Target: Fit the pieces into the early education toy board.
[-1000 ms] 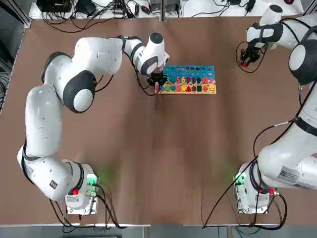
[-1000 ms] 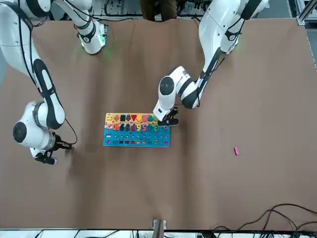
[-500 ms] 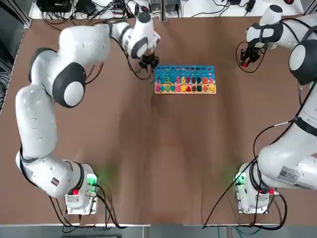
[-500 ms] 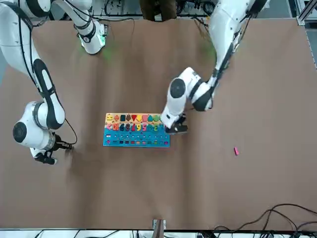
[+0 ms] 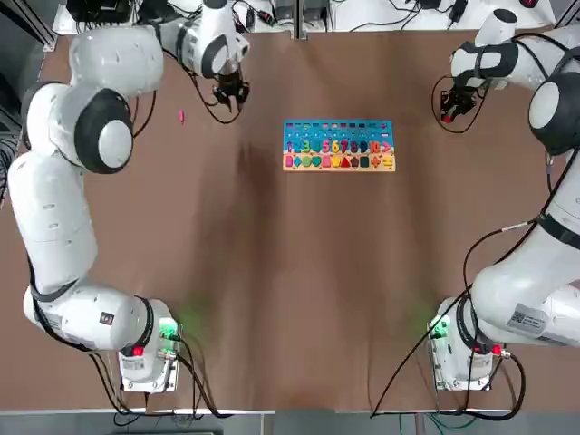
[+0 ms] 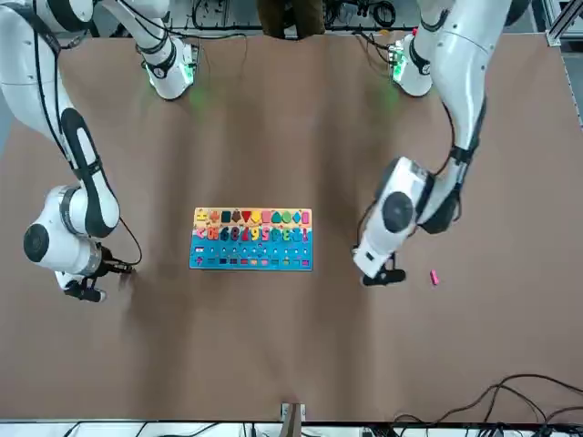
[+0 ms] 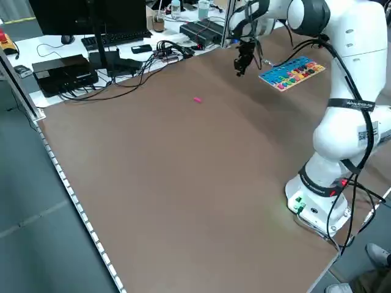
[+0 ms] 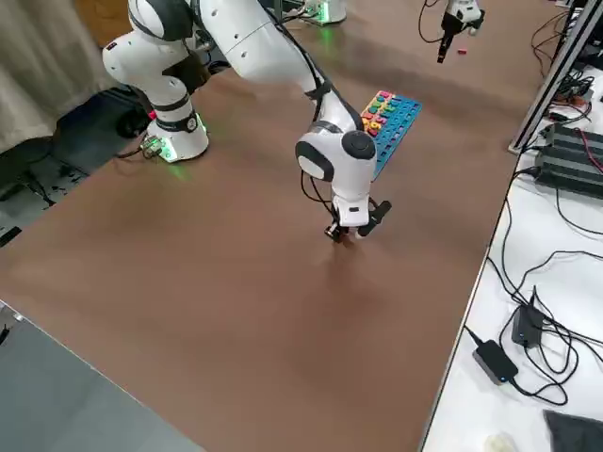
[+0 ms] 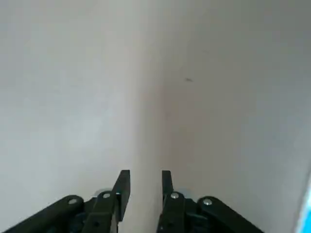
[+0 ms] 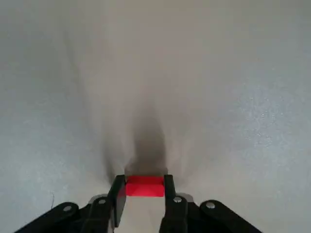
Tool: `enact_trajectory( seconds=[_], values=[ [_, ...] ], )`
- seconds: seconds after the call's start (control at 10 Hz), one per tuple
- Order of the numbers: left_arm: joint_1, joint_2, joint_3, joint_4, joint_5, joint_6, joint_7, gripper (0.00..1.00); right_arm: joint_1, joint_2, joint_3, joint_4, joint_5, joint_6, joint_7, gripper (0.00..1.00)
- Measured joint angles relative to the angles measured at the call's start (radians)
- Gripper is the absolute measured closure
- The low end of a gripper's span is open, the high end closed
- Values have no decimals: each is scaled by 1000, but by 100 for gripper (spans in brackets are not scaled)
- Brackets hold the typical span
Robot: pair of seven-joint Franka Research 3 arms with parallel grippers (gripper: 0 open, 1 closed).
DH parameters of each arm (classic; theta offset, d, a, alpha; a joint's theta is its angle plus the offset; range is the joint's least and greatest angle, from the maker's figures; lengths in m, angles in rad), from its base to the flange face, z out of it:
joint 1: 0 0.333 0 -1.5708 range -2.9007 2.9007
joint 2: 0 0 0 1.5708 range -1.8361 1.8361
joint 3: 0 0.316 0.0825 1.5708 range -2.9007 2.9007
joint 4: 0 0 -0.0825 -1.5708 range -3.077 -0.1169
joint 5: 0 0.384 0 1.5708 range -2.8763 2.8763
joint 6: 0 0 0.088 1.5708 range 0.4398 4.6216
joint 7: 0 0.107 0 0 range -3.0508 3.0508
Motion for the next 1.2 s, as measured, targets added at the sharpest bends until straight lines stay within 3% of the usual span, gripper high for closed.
enact_trajectory(
  seconds=[0.7, 1.2],
  values=[
    [292, 0, -1, -45, 2, 30, 238, 67, 54, -93, 19, -15, 7, -61, 6, 64],
    [325, 34, 1, -126, 2, 154, 244, 67, 220, -128, 19, -19, 80, -83, 86, 64]
  ],
)
